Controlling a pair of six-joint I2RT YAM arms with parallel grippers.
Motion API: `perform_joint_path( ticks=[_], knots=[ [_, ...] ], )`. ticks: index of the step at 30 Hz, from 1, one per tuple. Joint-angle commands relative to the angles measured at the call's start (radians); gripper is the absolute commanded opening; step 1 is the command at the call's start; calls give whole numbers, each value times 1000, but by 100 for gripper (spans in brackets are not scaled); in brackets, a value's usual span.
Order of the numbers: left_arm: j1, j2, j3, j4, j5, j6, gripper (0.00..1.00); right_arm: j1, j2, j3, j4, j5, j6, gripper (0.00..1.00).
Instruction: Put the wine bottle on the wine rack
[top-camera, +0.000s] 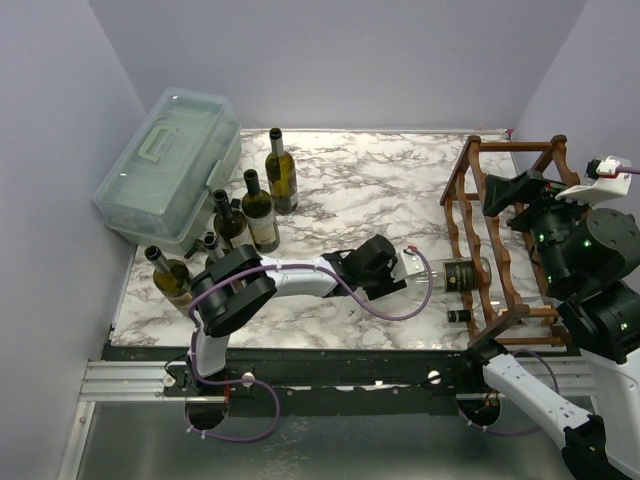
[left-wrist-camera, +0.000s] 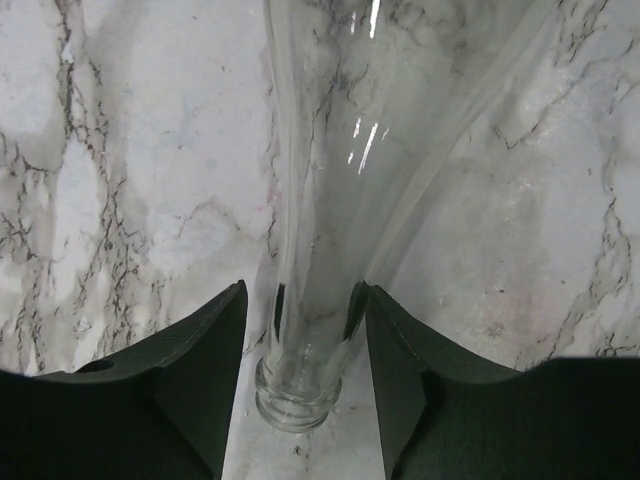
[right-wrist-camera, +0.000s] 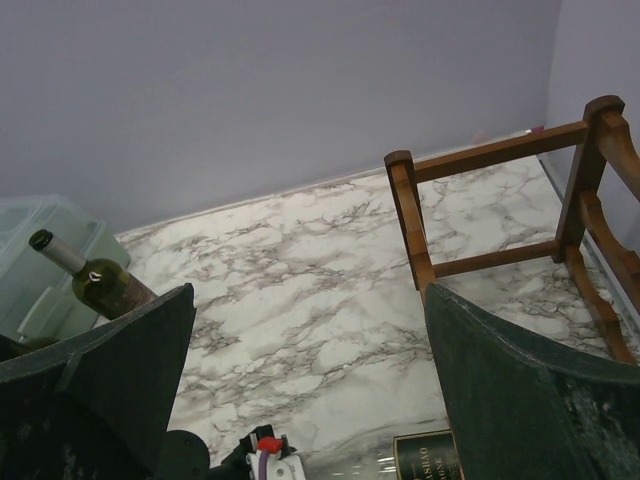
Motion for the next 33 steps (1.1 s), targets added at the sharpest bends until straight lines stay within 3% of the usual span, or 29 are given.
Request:
perform_joint_path(
  ticks=[1, 24, 33],
  knots=[
    [-1, 61, 36, 18, -6, 20, 46, -4, -15, 4, -10, -5, 6, 100],
    [-60, 234, 360, 11, -16, -13, 1, -3, -75, 40, -52, 65, -39, 100],
    [-75, 308, 467, 59, -2, -17, 0, -4, -94, 51, -78, 106, -51, 100]
  ],
)
